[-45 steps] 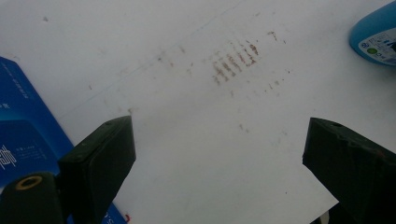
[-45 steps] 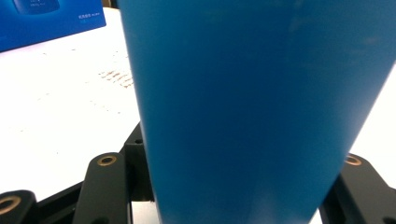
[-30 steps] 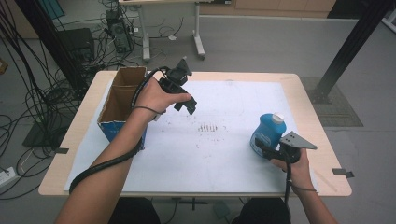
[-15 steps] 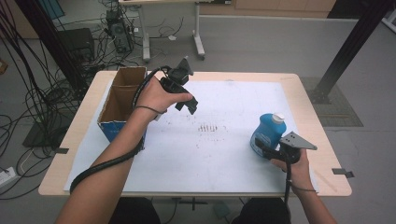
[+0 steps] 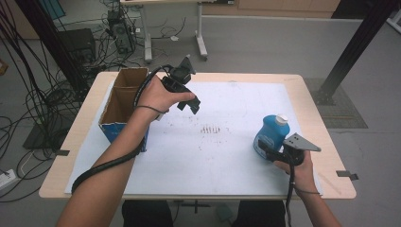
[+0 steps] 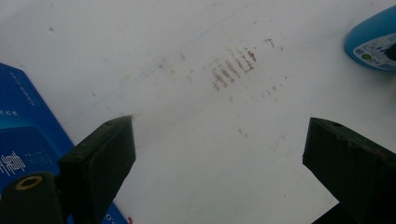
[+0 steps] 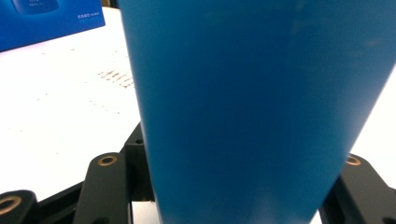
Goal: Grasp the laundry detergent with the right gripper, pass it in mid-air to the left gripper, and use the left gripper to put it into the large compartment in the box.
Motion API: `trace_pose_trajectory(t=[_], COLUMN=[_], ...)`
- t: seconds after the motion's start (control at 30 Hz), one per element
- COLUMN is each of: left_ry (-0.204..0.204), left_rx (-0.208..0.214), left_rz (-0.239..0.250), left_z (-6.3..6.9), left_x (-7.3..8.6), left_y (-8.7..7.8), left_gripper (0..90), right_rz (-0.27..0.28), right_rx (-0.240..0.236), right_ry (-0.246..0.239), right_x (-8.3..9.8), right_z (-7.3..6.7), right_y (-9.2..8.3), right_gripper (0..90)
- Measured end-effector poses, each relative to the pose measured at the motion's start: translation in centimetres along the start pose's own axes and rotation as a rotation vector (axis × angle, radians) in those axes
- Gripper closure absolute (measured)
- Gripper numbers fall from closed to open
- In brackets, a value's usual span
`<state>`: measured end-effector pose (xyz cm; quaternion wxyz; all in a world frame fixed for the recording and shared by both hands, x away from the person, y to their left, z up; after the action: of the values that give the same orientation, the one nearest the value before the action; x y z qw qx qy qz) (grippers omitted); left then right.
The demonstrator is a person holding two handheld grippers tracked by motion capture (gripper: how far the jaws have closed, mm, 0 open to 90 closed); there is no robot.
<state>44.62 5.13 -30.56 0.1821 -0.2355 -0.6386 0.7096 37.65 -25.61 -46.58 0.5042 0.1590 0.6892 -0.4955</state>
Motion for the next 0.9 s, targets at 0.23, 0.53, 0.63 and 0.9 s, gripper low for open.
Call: trace_pose_trajectory(t=[0.23, 0.53, 0.63, 0.9], left_ry=[-0.001, -0.014, -0.016, -0.009], left_rx=[-0.004, 0.004, 0.007, 0.009], left_rz=[0.009, 0.016, 0.015, 0.017], left_z=[0.29, 0.26, 0.16, -0.06], left_x=[0.15, 0.79, 0.90, 0.97], left_y=[-0.16, 0.18, 0.34, 0.21], left_gripper=[9.7, 9.7, 9.7, 9.7], right_rz=[-0.003, 0.000, 0.004, 0.002], right_rx=[-0.002, 0.003, 0.008, 0.011], right_ry=[0.001, 0.003, 0.003, 0.000], right_x=[-0.02, -0.01, 0.01, -0.03], right_z=[0.02, 0.00, -0.04, -0.05], right_y=[0.00, 0.00, -0.01, -0.01], right_gripper=[41.8, 41.9, 42.1, 43.1])
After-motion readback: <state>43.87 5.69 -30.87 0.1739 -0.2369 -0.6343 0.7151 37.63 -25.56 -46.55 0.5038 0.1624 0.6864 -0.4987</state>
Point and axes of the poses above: each handheld gripper's, and its own axes: y roughly forward along the jaws, x roughly out of its underside, z roughly to its right, the point moved 7 cm from there along y, roughly forward along the jaws, and after that the axes turned 13 degrees about -z, right-handed, at the moved point
